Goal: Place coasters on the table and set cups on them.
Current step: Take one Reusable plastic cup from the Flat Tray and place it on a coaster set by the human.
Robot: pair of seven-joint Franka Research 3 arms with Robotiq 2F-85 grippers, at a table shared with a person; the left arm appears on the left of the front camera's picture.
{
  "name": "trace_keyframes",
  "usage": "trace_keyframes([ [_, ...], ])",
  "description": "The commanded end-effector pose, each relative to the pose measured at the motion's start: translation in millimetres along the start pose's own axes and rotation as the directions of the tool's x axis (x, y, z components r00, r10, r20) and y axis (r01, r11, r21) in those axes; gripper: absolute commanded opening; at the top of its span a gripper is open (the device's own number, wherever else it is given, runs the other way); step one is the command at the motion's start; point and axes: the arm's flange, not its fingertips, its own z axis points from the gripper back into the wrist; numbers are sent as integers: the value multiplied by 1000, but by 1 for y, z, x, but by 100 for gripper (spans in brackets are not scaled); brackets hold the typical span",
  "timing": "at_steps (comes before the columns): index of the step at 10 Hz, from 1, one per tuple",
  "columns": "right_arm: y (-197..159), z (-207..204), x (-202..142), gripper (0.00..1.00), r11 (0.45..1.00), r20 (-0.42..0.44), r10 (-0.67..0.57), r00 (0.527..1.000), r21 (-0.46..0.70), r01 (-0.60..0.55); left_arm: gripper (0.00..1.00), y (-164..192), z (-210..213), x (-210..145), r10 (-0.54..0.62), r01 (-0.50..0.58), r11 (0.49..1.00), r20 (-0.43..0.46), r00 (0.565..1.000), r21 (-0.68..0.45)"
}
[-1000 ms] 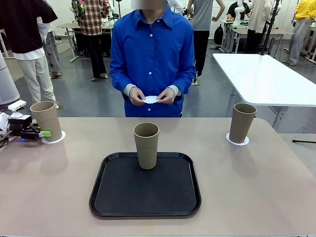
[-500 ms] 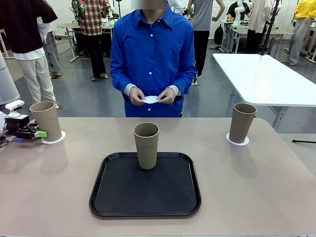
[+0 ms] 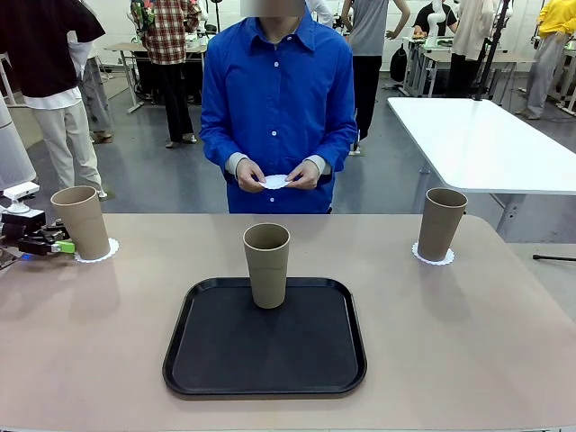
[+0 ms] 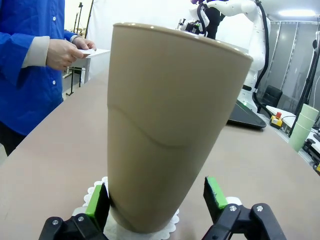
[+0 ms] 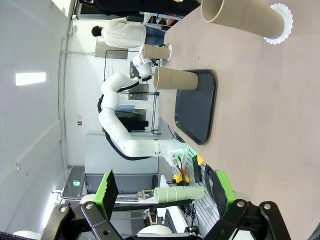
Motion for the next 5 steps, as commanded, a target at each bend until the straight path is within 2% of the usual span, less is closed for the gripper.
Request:
trace_keyframes([
  [1,1,0,1,100,1000,1,-11,1000,-4,11,100,6,7,3,5,-5,1000,0,1000,-29],
  [3,1,0,1,100,1000,1,-11,1000,-4,11,100,4,12,4,-4,4,999,-11,1000,-40],
  [5,1,0,1,100,1000,1,-11,1000,-4,11,100,-2,24,13,-21,20,1000,-69,997,-16],
])
